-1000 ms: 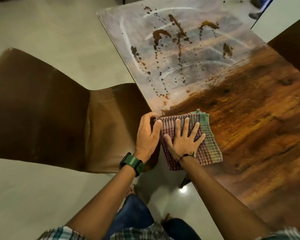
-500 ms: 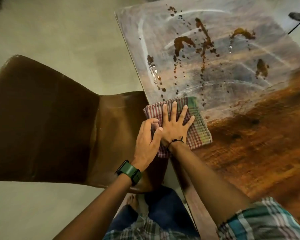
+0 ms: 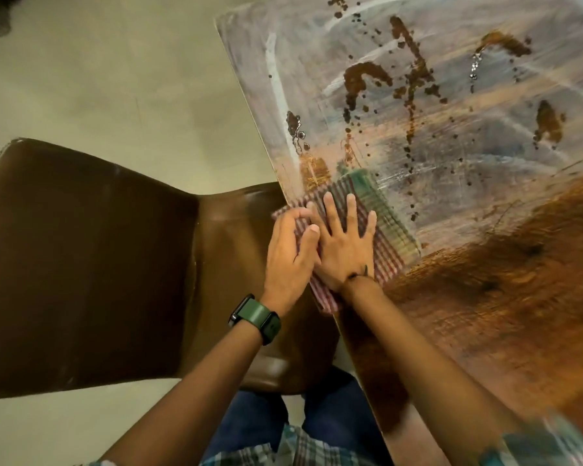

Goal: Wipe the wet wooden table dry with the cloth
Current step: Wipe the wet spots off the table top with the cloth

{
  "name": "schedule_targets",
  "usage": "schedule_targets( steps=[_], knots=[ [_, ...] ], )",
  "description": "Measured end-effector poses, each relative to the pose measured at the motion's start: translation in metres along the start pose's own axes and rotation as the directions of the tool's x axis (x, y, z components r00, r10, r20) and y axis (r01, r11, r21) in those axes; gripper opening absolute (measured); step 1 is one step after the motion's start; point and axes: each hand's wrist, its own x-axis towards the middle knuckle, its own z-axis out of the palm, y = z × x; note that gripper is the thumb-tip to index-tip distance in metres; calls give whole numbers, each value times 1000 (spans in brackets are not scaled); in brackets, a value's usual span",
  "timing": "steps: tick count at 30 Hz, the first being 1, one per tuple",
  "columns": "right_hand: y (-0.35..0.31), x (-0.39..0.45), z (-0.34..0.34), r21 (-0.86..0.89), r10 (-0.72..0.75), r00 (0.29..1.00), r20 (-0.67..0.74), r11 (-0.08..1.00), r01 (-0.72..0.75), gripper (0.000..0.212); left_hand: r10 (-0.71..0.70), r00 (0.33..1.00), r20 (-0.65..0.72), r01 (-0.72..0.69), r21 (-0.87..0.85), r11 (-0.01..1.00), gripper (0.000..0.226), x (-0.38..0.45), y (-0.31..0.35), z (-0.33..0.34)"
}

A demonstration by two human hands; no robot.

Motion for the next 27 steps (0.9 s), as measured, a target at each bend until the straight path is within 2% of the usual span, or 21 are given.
schedule_targets(
  steps=[3,6,12,18,21,24,27],
  knots=[
    [4,-71,12,20,31,999,-43,999,-30,67,-63,998,-11,62,-20,998,25,11,-8,-2],
    [3,-84,13,-15,43,999,-27,999,-43,67,-99,995,-2,99,-65,993,24,20,-13,-7],
    [-16,18,-1,-68,80,997,-10,994,-80,69,-38,998,-41,32,-125,992,31,39,-21,-14],
    [-27,146,-17,-116,-31,1000,2,993,31,73,-9,997,-77,-7,-198,980,32,68,-15,-20],
    [-39,196,-34,-71,-56,998,-3,996,55,72,11,993,-120,-32,-171,985,29,78,-13,-23],
    [-40,193,-40,-50,-73,997,21,996,74,69,22,989,-144,-45,-159,986,26,78,-7,-28],
    [-29,134,-29,139,-35,980,198,990,7,61,20,991,-130,-40,-153,987,36,75,-3,-34]
  ],
)
